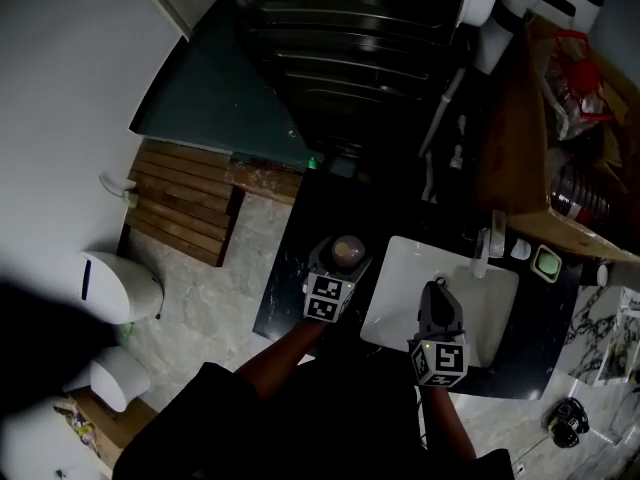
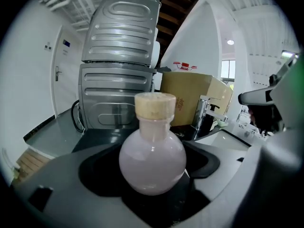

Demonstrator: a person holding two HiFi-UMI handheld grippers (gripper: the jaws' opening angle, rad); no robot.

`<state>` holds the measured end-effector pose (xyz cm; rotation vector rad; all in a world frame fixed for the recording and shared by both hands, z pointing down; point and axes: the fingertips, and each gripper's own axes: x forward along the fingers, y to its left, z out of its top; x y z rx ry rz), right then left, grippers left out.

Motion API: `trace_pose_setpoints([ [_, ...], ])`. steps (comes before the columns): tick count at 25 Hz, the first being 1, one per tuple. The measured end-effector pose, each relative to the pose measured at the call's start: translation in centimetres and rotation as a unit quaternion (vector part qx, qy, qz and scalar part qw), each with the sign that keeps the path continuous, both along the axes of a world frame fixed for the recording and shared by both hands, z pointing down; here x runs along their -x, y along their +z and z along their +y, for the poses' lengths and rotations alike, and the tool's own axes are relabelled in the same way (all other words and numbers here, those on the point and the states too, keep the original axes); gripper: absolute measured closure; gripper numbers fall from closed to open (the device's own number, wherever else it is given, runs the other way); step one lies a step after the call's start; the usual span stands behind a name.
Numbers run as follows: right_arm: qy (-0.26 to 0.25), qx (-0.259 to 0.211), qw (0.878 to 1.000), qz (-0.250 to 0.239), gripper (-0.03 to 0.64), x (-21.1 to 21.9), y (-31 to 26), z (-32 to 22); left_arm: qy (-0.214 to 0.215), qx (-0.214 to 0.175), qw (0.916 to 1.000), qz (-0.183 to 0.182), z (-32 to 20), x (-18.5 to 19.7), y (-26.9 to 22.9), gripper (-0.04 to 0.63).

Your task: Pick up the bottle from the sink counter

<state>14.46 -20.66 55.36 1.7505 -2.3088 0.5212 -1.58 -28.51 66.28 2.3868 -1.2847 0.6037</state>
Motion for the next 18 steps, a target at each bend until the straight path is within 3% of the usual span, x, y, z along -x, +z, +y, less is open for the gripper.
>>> trace_pose_setpoints([
  [11,-0.008,-0.043,0.999,0.024,0.578,1.5,-2.8,1.1,0.014,-0.034,0.9992,0.017,4.9,0.3,-6.8,0.213],
  [18,0.003,-0.051,0.998,0.027,0.578,2.1,-4.2,2.4,-0.001,-0.07,0.9972,0.026,7.0,1.3,-11.1,0.213],
])
